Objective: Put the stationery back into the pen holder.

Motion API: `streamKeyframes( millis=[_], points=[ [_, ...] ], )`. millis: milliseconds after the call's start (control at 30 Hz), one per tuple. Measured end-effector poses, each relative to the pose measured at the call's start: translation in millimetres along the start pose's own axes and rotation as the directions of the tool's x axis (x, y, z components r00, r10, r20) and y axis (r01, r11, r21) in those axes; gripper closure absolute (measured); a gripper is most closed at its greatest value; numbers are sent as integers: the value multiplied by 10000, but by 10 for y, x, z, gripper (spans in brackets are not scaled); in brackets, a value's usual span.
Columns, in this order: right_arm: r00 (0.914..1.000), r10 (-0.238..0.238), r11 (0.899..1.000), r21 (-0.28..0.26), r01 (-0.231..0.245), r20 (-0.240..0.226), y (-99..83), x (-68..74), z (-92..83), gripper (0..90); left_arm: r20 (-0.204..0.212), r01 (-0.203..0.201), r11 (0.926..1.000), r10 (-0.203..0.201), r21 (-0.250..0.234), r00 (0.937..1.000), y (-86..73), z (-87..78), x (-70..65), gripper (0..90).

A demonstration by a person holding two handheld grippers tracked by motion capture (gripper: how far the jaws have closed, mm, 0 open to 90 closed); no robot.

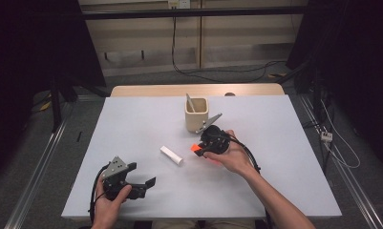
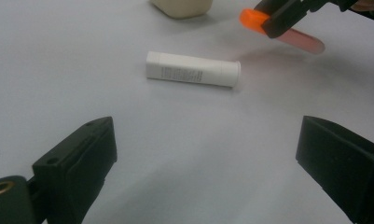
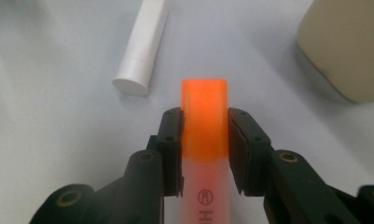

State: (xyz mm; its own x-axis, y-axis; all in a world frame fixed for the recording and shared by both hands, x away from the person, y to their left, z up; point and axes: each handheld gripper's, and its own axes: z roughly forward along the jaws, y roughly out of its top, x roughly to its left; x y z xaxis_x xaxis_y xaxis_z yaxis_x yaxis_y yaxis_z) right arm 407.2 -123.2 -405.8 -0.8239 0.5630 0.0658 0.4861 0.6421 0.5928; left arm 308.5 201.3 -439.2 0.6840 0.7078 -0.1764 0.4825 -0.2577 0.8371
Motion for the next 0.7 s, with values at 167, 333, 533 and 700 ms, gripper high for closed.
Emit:
streamKeyframes(
  millis=[167,333,533,700],
  points=[
    [9996,65,9968,-802,-43,269,5,-21,-112,679,18,12,10000,-12,10,10000,-2,3,-11,49],
    [9985,108,9882,-1534,-24,541,13,-18,-186,678,55,-23,10000,23,21,10000,1,12,-17,49],
    [9987,-23,9761,-2167,135,518,11,-6,-216,678,29,-47,10000,47,-15,10000,1,0,-8,50],
    [9985,-45,9620,-2724,190,539,33,-1,-280,678,34,-40,10000,40,48,10000,0,5,-14,50]
  ],
)
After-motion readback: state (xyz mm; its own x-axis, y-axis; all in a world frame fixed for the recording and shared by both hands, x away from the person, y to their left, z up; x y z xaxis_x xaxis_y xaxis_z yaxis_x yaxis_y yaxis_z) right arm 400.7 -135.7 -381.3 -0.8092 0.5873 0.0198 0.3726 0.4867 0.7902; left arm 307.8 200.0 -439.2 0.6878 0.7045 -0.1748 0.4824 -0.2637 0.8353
